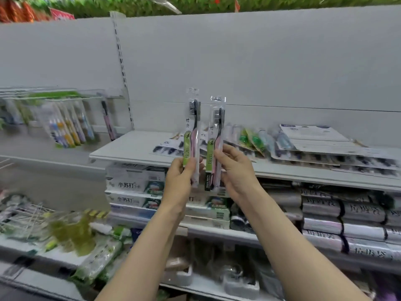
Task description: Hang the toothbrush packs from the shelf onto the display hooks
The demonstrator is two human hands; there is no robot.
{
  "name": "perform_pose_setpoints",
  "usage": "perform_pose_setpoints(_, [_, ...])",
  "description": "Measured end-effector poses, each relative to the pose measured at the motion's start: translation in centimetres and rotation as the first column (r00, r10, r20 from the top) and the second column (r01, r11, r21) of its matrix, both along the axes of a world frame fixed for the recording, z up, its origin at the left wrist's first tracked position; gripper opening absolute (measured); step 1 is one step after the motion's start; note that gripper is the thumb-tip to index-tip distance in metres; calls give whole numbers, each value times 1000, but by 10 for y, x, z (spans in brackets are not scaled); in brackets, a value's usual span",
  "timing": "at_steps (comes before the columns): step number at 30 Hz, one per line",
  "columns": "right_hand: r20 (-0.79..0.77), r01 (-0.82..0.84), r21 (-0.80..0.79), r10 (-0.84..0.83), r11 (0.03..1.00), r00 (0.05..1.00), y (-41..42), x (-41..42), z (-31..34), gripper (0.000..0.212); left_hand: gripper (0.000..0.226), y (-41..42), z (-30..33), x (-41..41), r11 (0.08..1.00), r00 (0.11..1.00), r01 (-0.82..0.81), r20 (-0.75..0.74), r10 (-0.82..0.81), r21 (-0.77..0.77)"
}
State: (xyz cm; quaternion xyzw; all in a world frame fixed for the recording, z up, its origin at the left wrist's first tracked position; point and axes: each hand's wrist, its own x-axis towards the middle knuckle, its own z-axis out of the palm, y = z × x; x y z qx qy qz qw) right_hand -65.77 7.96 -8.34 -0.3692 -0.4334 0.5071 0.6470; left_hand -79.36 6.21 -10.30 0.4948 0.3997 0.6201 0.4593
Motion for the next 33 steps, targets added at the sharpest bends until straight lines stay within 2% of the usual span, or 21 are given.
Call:
perform_pose_setpoints(5, [-65,-43,-42,40,998,997,7,-119,-2,24,16,1,-8,-106,1000,999,28,35,-28,3])
perform_pose_setpoints(8, [-31,-44,-34,43,998,999,15,-178,-3,23,13,7,-10,-164,1000,1000,-7,7,6,15])
perform_pose_setpoints(12, [27,-42,-18,43,999,999,30,-234,8,15,30,20,-14,-221,999,999,-37,11,36,28])
perform_pose_setpoints(15, [74,-7,18,5,1000,997,55,-262,24,18,19,38,-21,-253,997,998,-62,7,62,53])
perform_pose_setpoints(18, [76,9,47,-13,999,997,85,-287,39,27,20,61,-36,-278,995,998,-69,21,67,69])
perform_pose_setpoints(26, [54,2,84,-6,996,999,165,-336,44,30,16,139,-40,-341,995,997,-74,-27,76,67])
perform_pose_setpoints(30, [-23,50,81,-48,995,999,207,-354,57,28,19,176,-41,-376,997,997,-82,14,82,1])
perform_pose_setpoints(33, [-16,62,45,-62,997,998,240,-369,62,23,23,202,-51,-403,995,994,-82,62,86,-64])
